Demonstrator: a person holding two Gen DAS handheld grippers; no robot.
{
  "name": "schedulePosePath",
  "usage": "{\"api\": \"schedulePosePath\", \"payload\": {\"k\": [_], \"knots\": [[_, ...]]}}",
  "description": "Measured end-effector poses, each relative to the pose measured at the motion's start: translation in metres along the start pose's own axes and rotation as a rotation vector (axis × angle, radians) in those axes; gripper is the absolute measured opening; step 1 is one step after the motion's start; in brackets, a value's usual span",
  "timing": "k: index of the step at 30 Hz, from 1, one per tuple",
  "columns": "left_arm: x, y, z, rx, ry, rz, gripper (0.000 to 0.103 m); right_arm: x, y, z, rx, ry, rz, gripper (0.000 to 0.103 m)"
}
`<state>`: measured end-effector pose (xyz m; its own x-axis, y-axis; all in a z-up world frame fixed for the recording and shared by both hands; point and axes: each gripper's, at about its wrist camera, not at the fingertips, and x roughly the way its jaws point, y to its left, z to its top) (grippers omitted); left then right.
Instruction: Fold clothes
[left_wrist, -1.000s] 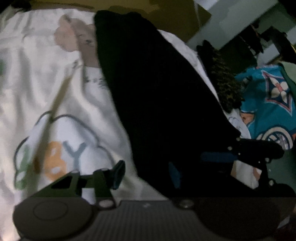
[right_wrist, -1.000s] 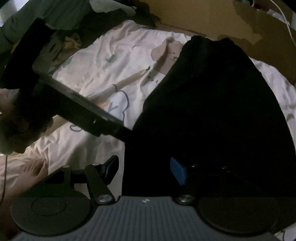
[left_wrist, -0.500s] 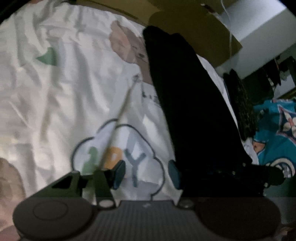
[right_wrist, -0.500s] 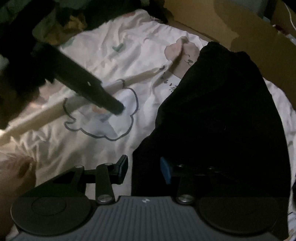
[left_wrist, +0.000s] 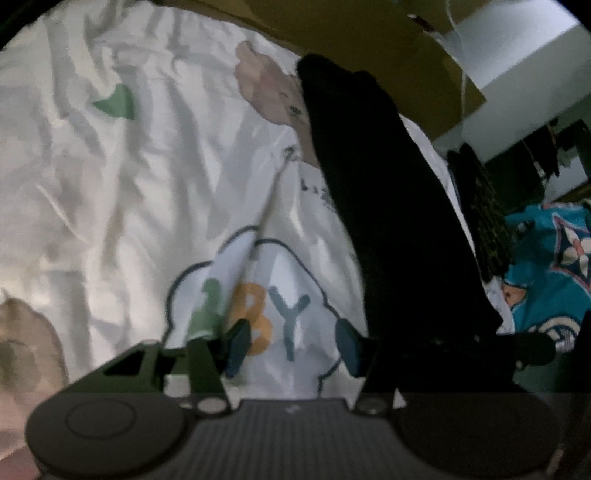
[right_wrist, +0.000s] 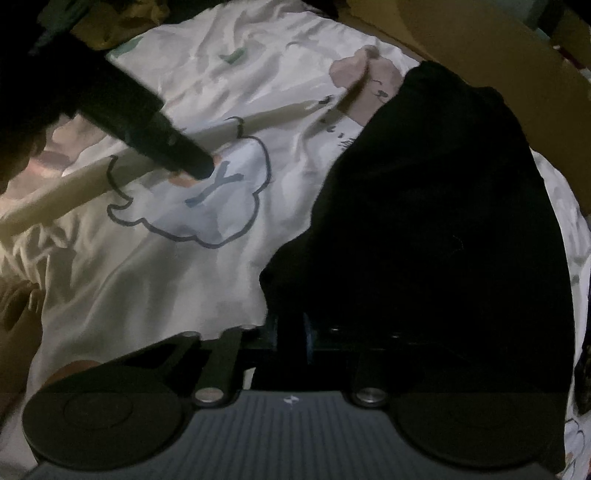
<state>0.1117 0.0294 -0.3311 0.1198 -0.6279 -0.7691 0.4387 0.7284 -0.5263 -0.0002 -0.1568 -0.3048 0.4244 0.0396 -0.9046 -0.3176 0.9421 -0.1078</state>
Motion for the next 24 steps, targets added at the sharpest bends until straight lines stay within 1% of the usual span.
{"api": "schedulePosePath", "payload": {"k": [3, 10, 15, 20, 22, 24], "knots": [[0.005, -0.010, -0.002, 0.040, 0.008, -0.004, 0.053, -0.008, -0.007, 0.000, 0.026, -0.022, 0.004, 0.006], [0.018, -0.036, -0.007, 0.143, 0.038, -0.003, 0.053, -0.018, -0.030, -0.006, 0.153, -0.035, 0.073, 0.006], [0.024, -0.043, -0.007, 0.174, 0.047, 0.011, 0.054, -0.019, -0.040, -0.010, 0.203, -0.038, 0.140, 0.006], [0.025, -0.042, -0.005, 0.176, 0.052, 0.025, 0.054, -0.021, -0.042, -0.015, 0.198, -0.053, 0.126, 0.006], [0.025, -0.042, -0.005, 0.182, 0.052, 0.026, 0.054, -0.023, -0.045, -0.016, 0.208, -0.064, 0.123, 0.003], [0.026, -0.043, -0.004, 0.180, 0.052, 0.021, 0.054, -0.026, -0.050, -0.016, 0.239, -0.070, 0.149, 0.003]]}}
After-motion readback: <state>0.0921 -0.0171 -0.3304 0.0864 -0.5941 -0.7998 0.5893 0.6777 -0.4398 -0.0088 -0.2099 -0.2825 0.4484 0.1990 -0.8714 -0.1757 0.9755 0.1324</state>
